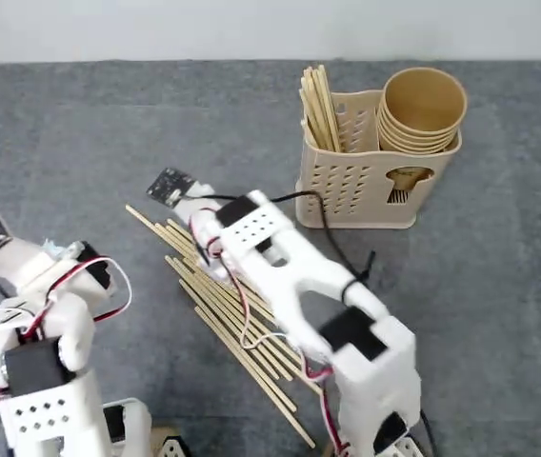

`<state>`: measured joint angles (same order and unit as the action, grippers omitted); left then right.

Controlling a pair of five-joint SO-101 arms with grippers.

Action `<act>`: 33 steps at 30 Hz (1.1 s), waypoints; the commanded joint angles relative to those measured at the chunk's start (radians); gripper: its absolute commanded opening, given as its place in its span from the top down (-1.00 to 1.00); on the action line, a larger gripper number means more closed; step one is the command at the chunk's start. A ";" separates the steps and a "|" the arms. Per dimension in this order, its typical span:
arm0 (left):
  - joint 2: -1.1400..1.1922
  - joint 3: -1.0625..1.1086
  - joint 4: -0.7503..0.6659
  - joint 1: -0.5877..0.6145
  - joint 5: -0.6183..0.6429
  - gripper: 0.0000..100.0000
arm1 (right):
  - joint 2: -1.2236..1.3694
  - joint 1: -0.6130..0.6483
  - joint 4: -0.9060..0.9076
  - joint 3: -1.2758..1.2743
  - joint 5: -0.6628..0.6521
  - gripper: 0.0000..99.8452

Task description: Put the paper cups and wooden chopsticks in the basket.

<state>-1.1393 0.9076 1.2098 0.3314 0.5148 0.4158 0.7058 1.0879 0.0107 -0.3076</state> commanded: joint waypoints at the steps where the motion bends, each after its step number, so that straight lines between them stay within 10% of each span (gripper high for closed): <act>1: -0.018 0.039 -0.054 0.061 -0.029 0.97 | 0.045 0.031 -0.028 0.097 -0.012 0.67; 33: -0.025 0.278 -0.166 0.155 -0.031 0.97 | 0.156 -0.015 0.041 0.167 -0.089 0.97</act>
<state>-1.1393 1.1945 1.0656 0.4803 0.4918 0.5738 0.7027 1.0971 0.1611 -0.3828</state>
